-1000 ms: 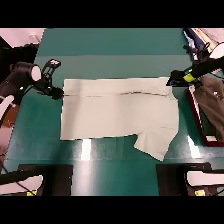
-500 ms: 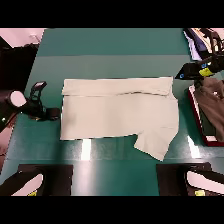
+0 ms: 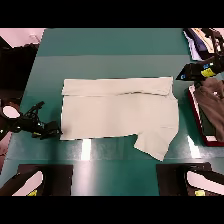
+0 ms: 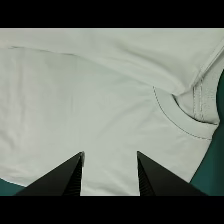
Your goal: Fold the shirts.
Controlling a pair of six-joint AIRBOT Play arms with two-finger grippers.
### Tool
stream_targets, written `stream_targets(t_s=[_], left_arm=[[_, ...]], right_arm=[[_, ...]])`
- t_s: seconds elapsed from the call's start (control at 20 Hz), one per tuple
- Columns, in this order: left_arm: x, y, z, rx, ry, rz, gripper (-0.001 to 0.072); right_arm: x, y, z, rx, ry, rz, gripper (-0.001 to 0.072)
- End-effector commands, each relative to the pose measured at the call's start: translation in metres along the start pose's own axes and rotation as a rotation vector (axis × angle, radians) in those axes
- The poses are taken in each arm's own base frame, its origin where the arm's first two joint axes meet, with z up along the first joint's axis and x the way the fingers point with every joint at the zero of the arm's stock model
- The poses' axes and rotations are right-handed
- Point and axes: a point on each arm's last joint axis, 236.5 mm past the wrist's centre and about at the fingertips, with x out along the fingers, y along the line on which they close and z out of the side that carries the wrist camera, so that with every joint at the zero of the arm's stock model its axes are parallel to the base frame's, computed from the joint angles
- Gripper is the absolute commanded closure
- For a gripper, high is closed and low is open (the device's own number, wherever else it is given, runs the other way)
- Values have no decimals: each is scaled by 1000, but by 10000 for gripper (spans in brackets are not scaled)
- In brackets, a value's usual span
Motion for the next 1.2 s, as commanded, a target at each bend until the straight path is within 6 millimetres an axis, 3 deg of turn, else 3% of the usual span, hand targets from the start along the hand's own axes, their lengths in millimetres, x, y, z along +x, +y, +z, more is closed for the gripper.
stream_targets(t_s=[0.0, 0.35, 0.5, 0.65, 0.75, 0.95, 1.05, 1.15], left_arm=[[8, -4, -4, -11, -1, -48, 318], [21, 0, -14, -40, 15, -53, 327], [21, -3, -6, -50, -22, -67, 658], [14, -11, 2, -29, -41, -89, 680], [0, -15, 8, 22, -72, -78, 680], [-29, -28, 28, 94, -180, -78, 680], [-30, -29, 28, 103, -178, -78, 680], [-30, -29, 28, 103, -179, -78, 680]], right_arm=[[-1, 1, -1, -1, 5, 1, 326], [-1, 2, -8, -1, 33, 5, 327], [-1, 3, -14, -1, 59, 9, 328], [2, -1, -37, 22, 116, 11, 328], [13, -13, -76, 88, 174, 9, 328], [51, -39, -188, 303, 343, 22, 328], [70, -40, -241, 410, 414, 31, 328], [85, -36, -281, 480, 465, 37, 328]])
